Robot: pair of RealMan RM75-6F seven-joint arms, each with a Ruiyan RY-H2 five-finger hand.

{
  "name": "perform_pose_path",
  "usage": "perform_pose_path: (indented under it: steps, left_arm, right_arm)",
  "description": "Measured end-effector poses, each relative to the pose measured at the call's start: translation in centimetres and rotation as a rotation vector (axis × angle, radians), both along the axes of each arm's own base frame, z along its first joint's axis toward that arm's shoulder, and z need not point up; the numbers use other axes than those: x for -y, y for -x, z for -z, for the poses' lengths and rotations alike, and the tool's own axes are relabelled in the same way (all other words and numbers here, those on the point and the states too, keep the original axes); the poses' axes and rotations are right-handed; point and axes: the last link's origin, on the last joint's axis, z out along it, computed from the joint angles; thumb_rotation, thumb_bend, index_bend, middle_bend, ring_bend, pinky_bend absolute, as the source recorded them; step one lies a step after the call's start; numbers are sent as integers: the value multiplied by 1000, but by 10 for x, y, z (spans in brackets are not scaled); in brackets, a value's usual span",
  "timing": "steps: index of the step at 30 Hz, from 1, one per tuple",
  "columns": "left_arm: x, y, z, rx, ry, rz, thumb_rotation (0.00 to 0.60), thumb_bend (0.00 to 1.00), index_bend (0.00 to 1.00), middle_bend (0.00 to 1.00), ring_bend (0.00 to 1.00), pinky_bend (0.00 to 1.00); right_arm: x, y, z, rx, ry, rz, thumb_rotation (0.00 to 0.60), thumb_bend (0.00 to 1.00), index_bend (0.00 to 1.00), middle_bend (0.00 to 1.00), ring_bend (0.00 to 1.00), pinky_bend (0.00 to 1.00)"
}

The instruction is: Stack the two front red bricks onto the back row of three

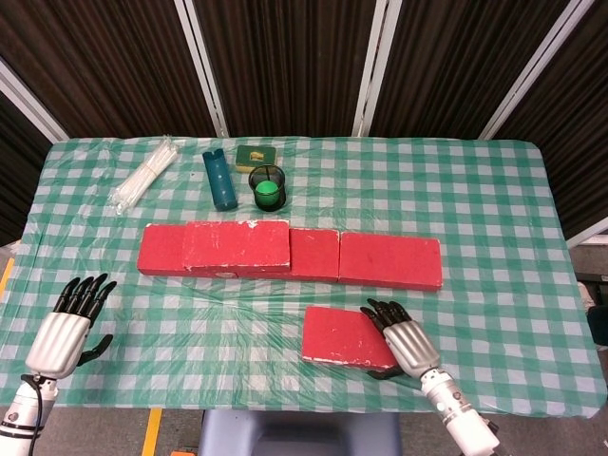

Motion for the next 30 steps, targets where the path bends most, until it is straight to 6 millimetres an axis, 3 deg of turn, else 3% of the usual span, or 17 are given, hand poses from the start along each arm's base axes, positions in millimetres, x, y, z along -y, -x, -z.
perform_pose_path:
  steps: [11,13,16,19,23,30]
  left_arm:
    - [-3,2,-1,5,0,-10,600,293,0,0,0,18]
    - [-4,2,0,6,2,-15,600,294,0,0,0,19]
    - [-5,3,0,11,6,-22,600,293,0,0,0,19]
    - [-6,3,-1,11,3,-21,600,291,0,0,0,19]
    - [-6,4,-1,12,-1,-22,600,292,0,0,0,19]
    - [-7,5,-1,3,-5,-31,600,291,0,0,0,19]
  right_arm:
    - [17,-7,21,-15,-52,55,537,86,19,5,0,16]
    - [19,-8,22,-27,-50,53,535,86,142,79,15,80]
    - [21,-9,23,-38,-48,51,533,87,375,243,136,185]
    - [22,-10,23,-48,-38,45,534,90,489,323,237,248]
    - [24,-12,21,-50,-12,32,532,107,581,401,300,286]
    - [26,-20,5,-27,53,-9,532,117,603,420,315,300]
